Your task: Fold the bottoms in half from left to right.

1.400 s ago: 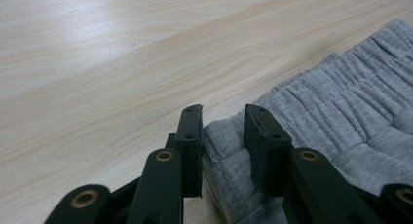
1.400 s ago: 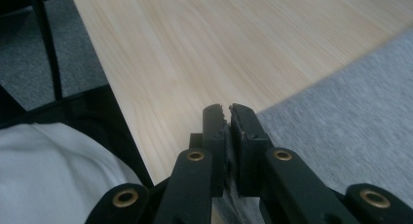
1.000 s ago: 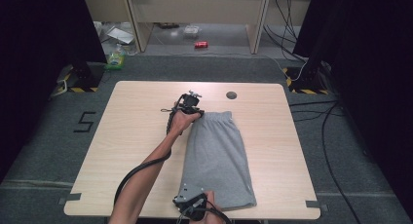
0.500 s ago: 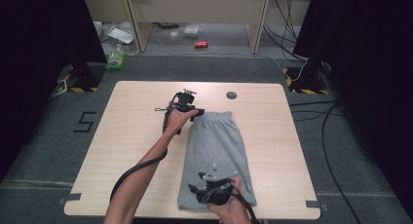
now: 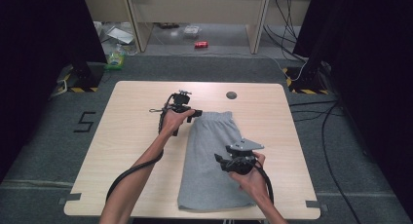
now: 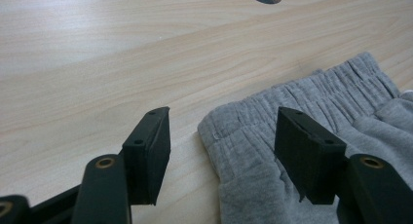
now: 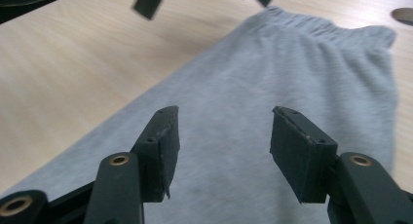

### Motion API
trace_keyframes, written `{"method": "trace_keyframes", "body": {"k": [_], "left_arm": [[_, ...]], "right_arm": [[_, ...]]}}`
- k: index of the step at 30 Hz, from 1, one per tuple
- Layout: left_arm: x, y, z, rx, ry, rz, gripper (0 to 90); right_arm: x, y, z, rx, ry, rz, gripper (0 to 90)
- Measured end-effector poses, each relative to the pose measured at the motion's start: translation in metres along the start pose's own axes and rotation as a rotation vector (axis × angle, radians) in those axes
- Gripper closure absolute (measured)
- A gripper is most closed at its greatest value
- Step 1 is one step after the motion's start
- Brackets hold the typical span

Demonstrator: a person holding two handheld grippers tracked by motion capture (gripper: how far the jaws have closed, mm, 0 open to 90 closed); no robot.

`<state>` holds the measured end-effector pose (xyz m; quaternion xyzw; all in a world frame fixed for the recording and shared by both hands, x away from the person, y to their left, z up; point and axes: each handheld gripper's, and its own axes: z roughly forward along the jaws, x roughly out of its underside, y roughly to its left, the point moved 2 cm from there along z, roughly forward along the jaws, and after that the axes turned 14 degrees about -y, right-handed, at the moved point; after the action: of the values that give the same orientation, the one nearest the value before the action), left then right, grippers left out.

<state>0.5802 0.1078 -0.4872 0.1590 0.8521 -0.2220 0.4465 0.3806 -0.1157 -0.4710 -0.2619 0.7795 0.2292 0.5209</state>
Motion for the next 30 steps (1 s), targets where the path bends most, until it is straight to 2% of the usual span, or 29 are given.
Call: {"method": "trace_keyframes", "body": {"k": [7, 10, 15, 20, 30], "left_arm": [[0.004, 0.001, 0.000, 0.010, 0.000, -0.012, 37.6], [0.004, 0.001, 0.001, 0.014, 0.008, -0.012, 38.0], [0.002, -0.001, 0.001, 0.017, 0.012, -0.015, 37.2], [0.001, -0.004, 0.001, 0.022, 0.020, -0.013, 37.0], [-0.001, -0.007, 0.000, 0.026, 0.019, -0.012, 35.3]], "right_arm": [[-0.006, -0.028, 0.020, 0.044, 0.010, 0.018, 42.9], [-0.009, -0.036, 0.029, 0.055, 0.012, 0.035, 42.6], [-0.017, -0.049, 0.040, 0.073, 0.005, 0.029, 42.1], [-0.021, -0.062, 0.045, 0.085, 0.006, 0.041, 41.3], [-0.023, -0.085, 0.046, 0.122, 0.001, 0.066, 40.3]]}}
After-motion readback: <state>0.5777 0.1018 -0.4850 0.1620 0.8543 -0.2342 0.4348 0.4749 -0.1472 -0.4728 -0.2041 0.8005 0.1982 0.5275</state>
